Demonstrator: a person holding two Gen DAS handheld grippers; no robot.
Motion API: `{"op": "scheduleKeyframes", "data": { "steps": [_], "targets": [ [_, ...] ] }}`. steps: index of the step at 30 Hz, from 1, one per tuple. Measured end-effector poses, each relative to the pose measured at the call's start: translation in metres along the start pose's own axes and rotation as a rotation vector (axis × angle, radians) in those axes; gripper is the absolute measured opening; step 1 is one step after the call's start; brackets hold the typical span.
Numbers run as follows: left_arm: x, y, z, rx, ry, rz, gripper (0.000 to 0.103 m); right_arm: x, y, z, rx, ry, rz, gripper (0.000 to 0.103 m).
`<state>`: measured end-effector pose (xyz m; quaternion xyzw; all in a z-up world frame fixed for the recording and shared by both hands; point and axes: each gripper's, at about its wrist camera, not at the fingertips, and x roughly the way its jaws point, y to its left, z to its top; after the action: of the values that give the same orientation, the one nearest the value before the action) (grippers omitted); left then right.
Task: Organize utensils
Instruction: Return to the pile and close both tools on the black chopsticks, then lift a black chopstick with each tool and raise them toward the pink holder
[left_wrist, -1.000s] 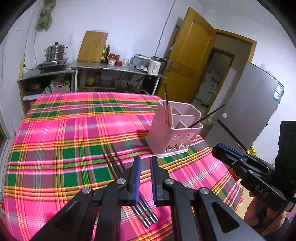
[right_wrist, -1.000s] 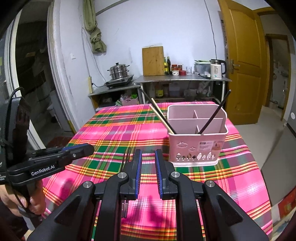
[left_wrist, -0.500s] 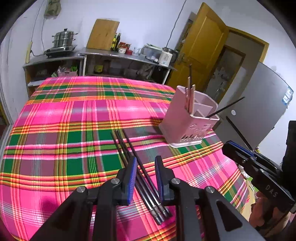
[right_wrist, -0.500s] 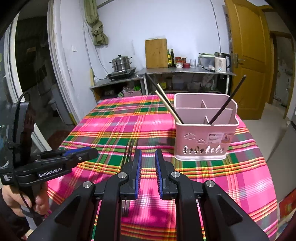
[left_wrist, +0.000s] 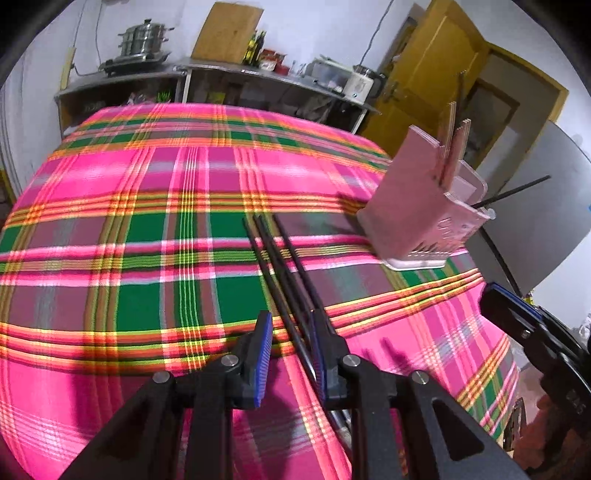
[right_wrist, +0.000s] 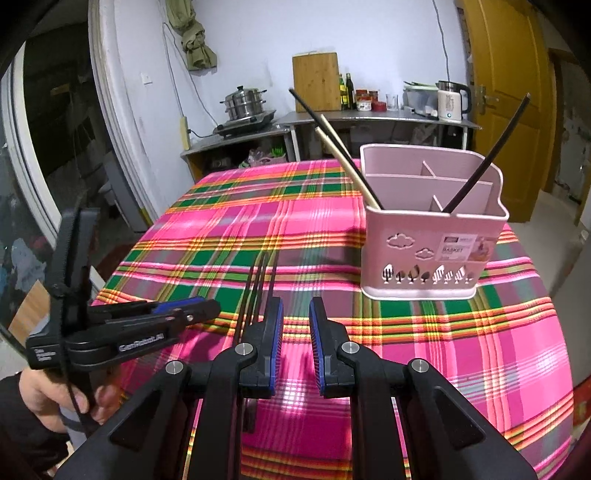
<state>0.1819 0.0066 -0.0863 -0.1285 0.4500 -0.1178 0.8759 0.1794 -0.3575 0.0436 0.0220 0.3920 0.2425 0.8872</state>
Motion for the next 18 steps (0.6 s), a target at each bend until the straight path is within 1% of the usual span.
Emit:
{"op": "scheduleKeyframes", "data": {
  "steps": [6,8,16,18],
  "targets": [
    [0.022,0.004,0.0,-0.015,0.032,0.026,0.02,0.011,-0.004,-0.003,0.01,0.023,0.004,0.015],
    [0.029,0.004,-0.001,-0.018,0.041,0.047,0.02,0.013,-0.005,-0.004,0.011,0.026,0.004,0.015],
    [0.035,-0.003,0.001,0.013,0.007,0.102,0.022,0.022,-0.004,-0.006,0.016,0.041,0.011,0.015],
    [0.037,-0.006,0.002,0.035,0.005,0.121,0.02,0.023,-0.003,-0.007,0.018,0.045,0.014,0.015]
  ]
}}
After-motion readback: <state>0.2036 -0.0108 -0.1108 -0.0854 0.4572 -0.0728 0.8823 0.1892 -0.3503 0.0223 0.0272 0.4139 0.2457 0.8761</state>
